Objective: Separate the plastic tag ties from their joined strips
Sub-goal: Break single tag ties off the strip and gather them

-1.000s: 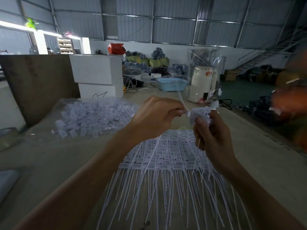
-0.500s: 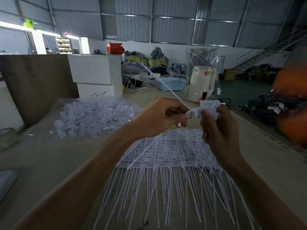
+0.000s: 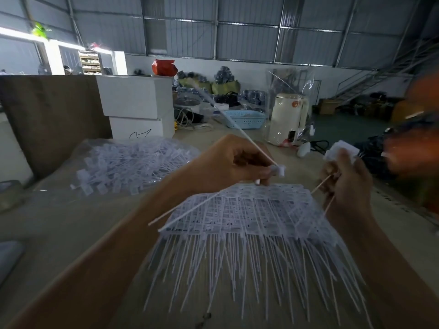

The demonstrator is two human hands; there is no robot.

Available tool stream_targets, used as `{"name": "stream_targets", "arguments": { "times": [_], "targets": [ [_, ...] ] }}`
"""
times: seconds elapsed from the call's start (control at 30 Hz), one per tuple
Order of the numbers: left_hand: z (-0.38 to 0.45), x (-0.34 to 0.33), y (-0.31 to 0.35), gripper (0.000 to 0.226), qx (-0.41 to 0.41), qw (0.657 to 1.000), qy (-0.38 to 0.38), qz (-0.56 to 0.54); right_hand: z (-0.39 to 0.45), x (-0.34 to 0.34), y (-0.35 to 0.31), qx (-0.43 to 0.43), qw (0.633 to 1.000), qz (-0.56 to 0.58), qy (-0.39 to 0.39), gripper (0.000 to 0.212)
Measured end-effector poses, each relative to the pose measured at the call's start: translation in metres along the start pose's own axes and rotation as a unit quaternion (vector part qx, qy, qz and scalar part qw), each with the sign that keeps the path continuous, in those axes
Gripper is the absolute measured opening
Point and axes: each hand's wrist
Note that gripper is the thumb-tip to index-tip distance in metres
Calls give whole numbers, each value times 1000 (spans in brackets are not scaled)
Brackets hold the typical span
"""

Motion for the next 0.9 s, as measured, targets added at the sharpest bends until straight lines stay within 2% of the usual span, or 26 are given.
{"name": "stream_targets", "arguments": {
  "times": [0.07, 0.13, 0.27, 0.4, 0.5, 0.6, 0.67, 0.8, 0.83, 0.9],
  "targets": [
    [4, 1, -3, 11, 14, 997, 56, 46, 5, 3, 2, -45, 998, 39, -20, 15],
    [6, -1, -6, 14, 23, 993, 91, 76, -4, -3, 8, -81, 993, 44, -74, 21],
    [5, -3, -9, 17, 22, 981, 119, 150, -21, -16, 10, -104, 978, 76, -163, 34],
    [5, -1, -9, 15, 10, 975, 140, 174, -17, -12, 0, -117, 969, 125, -180, 32],
    [7, -1, -12, 16, -12, 964, 165, 209, -20, -15, -4, -115, 964, 116, -209, 20],
    [9, -6, -16, 20, -45, 949, 187, 250, -31, -22, 0, -97, 964, 51, -242, 10],
    [11, -11, -18, 23, -58, 943, 197, 262, -37, -26, 3, -112, 959, 50, -255, 14],
    [13, -18, -22, 22, -79, 928, 229, 282, -43, -32, 2, -202, 932, 114, -277, 38],
    [13, -19, -22, 22, -83, 924, 236, 289, -43, -32, 3, -198, 932, 113, -282, 43],
    [13, -22, -20, 19, -91, 919, 235, 304, -43, -30, 5, -137, 944, 55, -296, 45]
  ]
}}
Point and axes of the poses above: each hand's wrist, its own z-axis towards the middle knuckle, its own x-axis out of the back of the hand, y = z × x, and after that the axes turned 12 degrees about x, right-handed
